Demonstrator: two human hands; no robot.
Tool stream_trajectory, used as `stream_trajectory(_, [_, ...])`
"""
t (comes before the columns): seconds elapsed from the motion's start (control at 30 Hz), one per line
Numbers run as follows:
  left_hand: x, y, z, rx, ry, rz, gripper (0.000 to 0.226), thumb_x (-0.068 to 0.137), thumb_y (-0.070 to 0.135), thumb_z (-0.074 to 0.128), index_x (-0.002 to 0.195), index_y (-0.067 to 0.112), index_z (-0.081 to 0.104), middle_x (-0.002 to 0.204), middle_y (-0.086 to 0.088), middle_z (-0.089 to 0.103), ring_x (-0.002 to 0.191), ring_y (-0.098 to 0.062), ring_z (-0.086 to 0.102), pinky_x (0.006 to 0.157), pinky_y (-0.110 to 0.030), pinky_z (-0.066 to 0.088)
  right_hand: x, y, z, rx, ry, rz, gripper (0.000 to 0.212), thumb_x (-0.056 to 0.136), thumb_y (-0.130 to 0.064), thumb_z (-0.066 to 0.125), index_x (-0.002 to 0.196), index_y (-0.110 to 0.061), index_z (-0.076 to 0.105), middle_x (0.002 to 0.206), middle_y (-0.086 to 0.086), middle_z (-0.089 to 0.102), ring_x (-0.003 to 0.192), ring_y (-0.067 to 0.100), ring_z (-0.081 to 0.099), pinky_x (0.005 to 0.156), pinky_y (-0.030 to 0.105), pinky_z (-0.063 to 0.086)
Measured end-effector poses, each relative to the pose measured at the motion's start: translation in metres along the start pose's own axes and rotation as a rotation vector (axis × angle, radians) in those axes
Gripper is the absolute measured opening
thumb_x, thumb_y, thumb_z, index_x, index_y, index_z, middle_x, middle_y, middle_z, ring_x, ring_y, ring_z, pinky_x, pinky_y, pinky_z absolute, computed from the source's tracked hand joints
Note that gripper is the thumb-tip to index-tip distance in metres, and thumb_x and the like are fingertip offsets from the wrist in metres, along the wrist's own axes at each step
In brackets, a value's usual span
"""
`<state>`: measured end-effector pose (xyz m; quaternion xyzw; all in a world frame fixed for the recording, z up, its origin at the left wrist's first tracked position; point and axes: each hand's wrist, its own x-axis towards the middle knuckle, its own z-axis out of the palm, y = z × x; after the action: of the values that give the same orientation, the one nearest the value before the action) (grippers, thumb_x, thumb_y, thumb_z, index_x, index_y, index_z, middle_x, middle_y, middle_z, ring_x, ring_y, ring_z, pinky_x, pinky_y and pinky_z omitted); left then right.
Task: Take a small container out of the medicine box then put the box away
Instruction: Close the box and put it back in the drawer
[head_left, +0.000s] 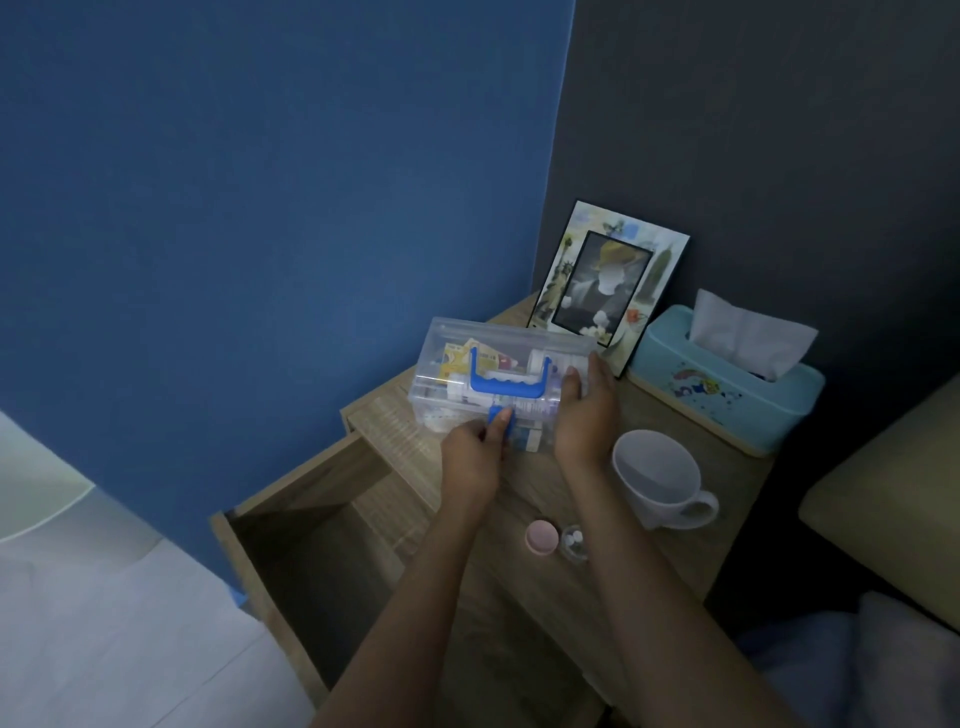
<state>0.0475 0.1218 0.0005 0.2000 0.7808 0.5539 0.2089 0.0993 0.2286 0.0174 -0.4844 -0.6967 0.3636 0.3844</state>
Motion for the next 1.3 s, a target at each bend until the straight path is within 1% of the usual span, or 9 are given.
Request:
stream_trajectory(0.27, [-0.004, 0.011, -0.012, -0.073, -0.195, -0.083, 0.054, 0.097, 0.051, 0.033, 0.078, 0.015, 0.067, 0.08, -0.006, 0.068, 0.077, -0.018, 0.061, 0.075, -0.032, 0.049, 0.001, -0.004, -0.003, 0.019, -0.011, 0.01, 0.048, 0.099, -0.02, 0.043, 0.145, -0.005, 0.04, 0.153, 0.012, 0.039, 0.142, 0.024, 0.035, 0.115, 0.031, 0.026])
stream_trajectory(0.43, [0.011, 0.054, -0.049, 0.342, 0.26, 0.19, 0.051, 0.095, 0.053, 0.035, 0.076, 0.013, 0.062, 0.072, -0.003, 0.064, 0.073, -0.02, 0.061, 0.059, -0.028, 0.04, 0.01, -0.014, -0.006, 0.067, -0.005, 0.106, 0.046, 0.096, -0.023, 0.049, 0.139, -0.009, 0.046, 0.143, 0.01, 0.052, 0.132, 0.028, 0.049, 0.108, 0.036, 0.039])
stream_trajectory(0.53, [0.047, 0.06, -0.07, 0.299, 0.378, 0.269, 0.041, 0.092, 0.048, 0.05, 0.102, 0.01, 0.062, 0.103, -0.008, 0.066, 0.104, -0.025, 0.058, 0.081, -0.032, 0.045, 0.025, -0.021, -0.007, -0.021, 0.015, 0.138, 0.053, 0.095, -0.037, 0.046, 0.14, -0.01, 0.042, 0.139, 0.013, 0.053, 0.126, 0.033, 0.053, 0.103, 0.043, 0.045])
stream_trajectory(0.6, [0.068, 0.056, -0.075, 0.265, 0.262, 0.131, 0.059, 0.09, 0.049, 0.052, 0.129, 0.004, 0.051, 0.131, -0.015, 0.057, 0.125, -0.03, 0.049, 0.102, -0.036, 0.039, 0.035, -0.022, -0.008, -0.051, -0.039, 0.266, 0.058, 0.096, -0.043, 0.041, 0.142, -0.008, 0.038, 0.14, 0.016, 0.052, 0.125, 0.034, 0.054, 0.102, 0.045, 0.045])
stream_trajectory(0.67, [0.078, 0.051, -0.073, 0.121, 0.093, -0.045, 0.064, 0.092, 0.047, 0.05, 0.134, 0.0, 0.048, 0.139, -0.015, 0.052, 0.131, -0.031, 0.047, 0.103, -0.032, 0.037, 0.041, -0.021, -0.011, -0.04, -0.137, 0.432, 0.058, 0.096, -0.047, 0.037, 0.134, -0.004, 0.048, 0.13, 0.017, 0.059, 0.114, 0.034, 0.06, 0.094, 0.042, 0.049])
stream_trajectory(0.9, [0.07, 0.049, -0.084, 0.12, -0.026, -0.131, 0.055, 0.098, 0.043, 0.041, 0.08, -0.004, 0.063, 0.118, -0.033, 0.062, 0.113, -0.042, 0.057, 0.086, -0.039, 0.044, 0.026, -0.035, -0.017, 0.205, -0.222, 0.553, 0.046, 0.1, -0.042, 0.036, 0.111, -0.005, 0.061, 0.104, 0.016, 0.063, 0.082, 0.029, 0.062, 0.073, 0.035, 0.052])
stream_trajectory(1.1, [0.04, 0.064, -0.147, 0.151, 0.009, -0.079, 0.062, 0.096, 0.046, 0.043, 0.11, -0.011, 0.062, 0.121, -0.03, 0.062, 0.116, -0.04, 0.057, 0.097, -0.044, 0.044, -0.04, -0.068, -0.019, 0.258, -0.181, 0.514, 0.057, 0.095, -0.051, 0.035, 0.113, -0.006, 0.064, 0.116, 0.015, 0.067, 0.104, 0.034, 0.066, 0.093, 0.049, 0.052])
stream_trajectory(1.23, [0.014, 0.057, -0.19, 0.075, -0.01, -0.091, 0.045, 0.095, 0.042, 0.048, 0.106, 0.002, 0.066, 0.099, -0.007, 0.062, 0.086, -0.021, 0.058, 0.066, -0.029, 0.045, -0.105, -0.085, -0.018, 0.387, -0.198, 0.606, 0.063, 0.087, -0.06, 0.036, 0.119, -0.012, 0.062, 0.117, 0.013, 0.068, 0.101, 0.032, 0.068, 0.089, 0.048, 0.056])
stream_trajectory(1.3, [0.002, 0.049, -0.209, 0.048, -0.03, -0.095, 0.039, 0.094, 0.041, 0.051, 0.1, 0.006, 0.066, 0.097, -0.004, 0.059, 0.081, -0.018, 0.056, 0.07, -0.026, 0.041, -0.138, -0.089, -0.018, 0.437, -0.209, 0.65, 0.056, 0.094, -0.054, 0.037, 0.117, -0.01, 0.062, 0.111, 0.012, 0.069, 0.098, 0.03, 0.069, 0.089, 0.047, 0.056])
